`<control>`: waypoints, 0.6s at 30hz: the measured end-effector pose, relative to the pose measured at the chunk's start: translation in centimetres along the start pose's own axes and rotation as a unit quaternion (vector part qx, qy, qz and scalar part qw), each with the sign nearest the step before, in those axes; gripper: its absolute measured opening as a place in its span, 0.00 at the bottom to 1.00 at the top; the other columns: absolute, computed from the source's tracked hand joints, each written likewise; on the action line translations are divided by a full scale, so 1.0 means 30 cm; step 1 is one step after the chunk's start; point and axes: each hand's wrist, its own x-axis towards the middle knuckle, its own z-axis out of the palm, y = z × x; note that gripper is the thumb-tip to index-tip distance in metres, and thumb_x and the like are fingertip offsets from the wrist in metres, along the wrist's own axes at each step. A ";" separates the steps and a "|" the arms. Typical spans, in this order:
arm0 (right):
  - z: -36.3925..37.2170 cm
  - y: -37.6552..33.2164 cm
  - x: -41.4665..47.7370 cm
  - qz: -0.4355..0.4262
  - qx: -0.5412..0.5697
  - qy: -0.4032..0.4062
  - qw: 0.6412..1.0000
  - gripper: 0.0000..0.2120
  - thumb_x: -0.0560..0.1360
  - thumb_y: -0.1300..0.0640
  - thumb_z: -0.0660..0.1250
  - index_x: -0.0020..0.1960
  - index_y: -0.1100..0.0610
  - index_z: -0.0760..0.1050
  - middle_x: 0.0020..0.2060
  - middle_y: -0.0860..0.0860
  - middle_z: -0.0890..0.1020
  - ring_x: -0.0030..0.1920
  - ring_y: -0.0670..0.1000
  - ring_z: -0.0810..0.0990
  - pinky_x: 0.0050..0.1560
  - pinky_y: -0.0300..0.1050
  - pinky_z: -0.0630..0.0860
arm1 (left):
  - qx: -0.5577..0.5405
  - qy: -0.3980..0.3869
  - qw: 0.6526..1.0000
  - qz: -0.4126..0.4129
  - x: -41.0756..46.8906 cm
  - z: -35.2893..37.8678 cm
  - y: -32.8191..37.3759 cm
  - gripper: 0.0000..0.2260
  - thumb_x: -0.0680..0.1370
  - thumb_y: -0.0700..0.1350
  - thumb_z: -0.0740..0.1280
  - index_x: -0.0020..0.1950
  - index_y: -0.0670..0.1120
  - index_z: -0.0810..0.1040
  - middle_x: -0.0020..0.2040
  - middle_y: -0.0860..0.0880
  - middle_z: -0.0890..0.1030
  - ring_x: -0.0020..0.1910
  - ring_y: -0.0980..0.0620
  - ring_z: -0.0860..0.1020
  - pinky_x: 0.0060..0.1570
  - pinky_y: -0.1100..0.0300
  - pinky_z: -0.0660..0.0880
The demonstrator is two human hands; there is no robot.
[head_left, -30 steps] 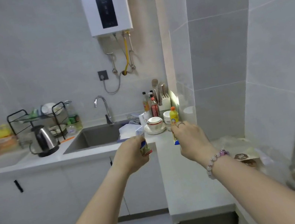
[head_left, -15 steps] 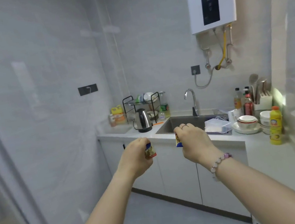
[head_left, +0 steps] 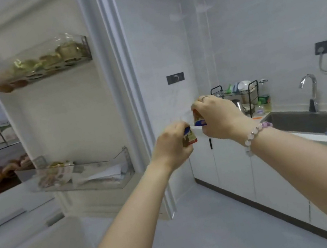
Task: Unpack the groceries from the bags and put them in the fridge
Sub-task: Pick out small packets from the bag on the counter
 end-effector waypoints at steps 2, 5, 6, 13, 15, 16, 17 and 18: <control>-0.042 -0.083 0.062 -0.026 0.005 0.028 0.999 0.21 0.71 0.63 0.66 0.63 0.57 0.70 0.57 0.52 0.74 0.58 0.54 0.73 0.47 0.45 0.73 | 0.011 0.028 1.000 -0.004 -0.012 -0.098 -0.082 0.15 0.71 0.39 0.70 0.57 0.40 0.75 0.49 0.44 0.79 0.48 0.47 0.76 0.46 0.62 0.70; -0.100 -0.234 0.157 -0.046 0.032 0.069 0.996 0.21 0.71 0.62 0.66 0.63 0.57 0.70 0.58 0.52 0.74 0.58 0.54 0.72 0.43 0.43 0.69 | 0.039 0.051 0.998 -0.021 -0.039 -0.239 -0.225 0.13 0.70 0.38 0.70 0.54 0.39 0.76 0.48 0.43 0.79 0.47 0.46 0.76 0.45 0.61 0.70; -0.104 -0.287 0.187 -0.051 0.038 0.075 0.995 0.21 0.70 0.62 0.66 0.63 0.57 0.71 0.57 0.52 0.74 0.57 0.54 0.73 0.43 0.43 0.69 | 0.047 0.056 0.997 -0.032 -0.050 -0.282 -0.280 0.13 0.69 0.38 0.70 0.53 0.40 0.76 0.48 0.43 0.79 0.47 0.46 0.76 0.45 0.59 0.71; -0.005 -0.677 0.343 -0.124 0.073 0.056 0.988 0.17 0.71 0.62 0.65 0.60 0.58 0.71 0.55 0.52 0.71 0.53 0.53 0.73 0.39 0.43 0.70 | 0.077 0.085 0.983 -0.142 -0.128 -0.512 -0.666 0.17 0.70 0.41 0.71 0.58 0.43 0.75 0.52 0.46 0.78 0.49 0.48 0.76 0.46 0.63 0.69; 0.033 -0.770 0.390 -0.128 0.083 0.040 0.987 0.18 0.71 0.62 0.65 0.60 0.58 0.72 0.55 0.52 0.71 0.52 0.54 0.74 0.41 0.45 0.73 | 0.065 0.092 0.979 -0.171 -0.134 -0.549 -0.761 0.16 0.70 0.41 0.71 0.58 0.44 0.75 0.52 0.47 0.78 0.47 0.51 0.73 0.45 0.63 0.68; 0.052 -0.807 0.415 -0.133 0.084 0.027 0.987 0.18 0.71 0.62 0.65 0.61 0.58 0.72 0.55 0.52 0.71 0.51 0.54 0.74 0.42 0.45 0.75 | 0.055 0.094 0.977 -0.183 -0.137 -0.561 -0.804 0.16 0.70 0.41 0.71 0.57 0.44 0.75 0.51 0.48 0.77 0.46 0.52 0.73 0.45 0.63 0.68; 0.071 -0.838 0.441 -0.138 0.081 0.011 0.987 0.18 0.71 0.61 0.65 0.60 0.58 0.72 0.55 0.52 0.72 0.51 0.54 0.75 0.42 0.45 0.75 | 0.043 0.094 0.976 -0.190 -0.143 -0.568 -0.841 0.16 0.70 0.41 0.71 0.57 0.45 0.75 0.49 0.50 0.76 0.46 0.53 0.73 0.45 0.63 0.68; 0.089 -0.863 0.466 -0.141 0.076 -0.006 0.987 0.17 0.71 0.61 0.65 0.60 0.58 0.73 0.54 0.52 0.72 0.50 0.54 0.75 0.42 0.45 0.75 | 0.033 0.091 0.976 -0.196 -0.150 -0.572 -0.874 0.15 0.70 0.41 0.71 0.56 0.45 0.76 0.48 0.51 0.76 0.47 0.52 0.73 0.45 0.63 0.68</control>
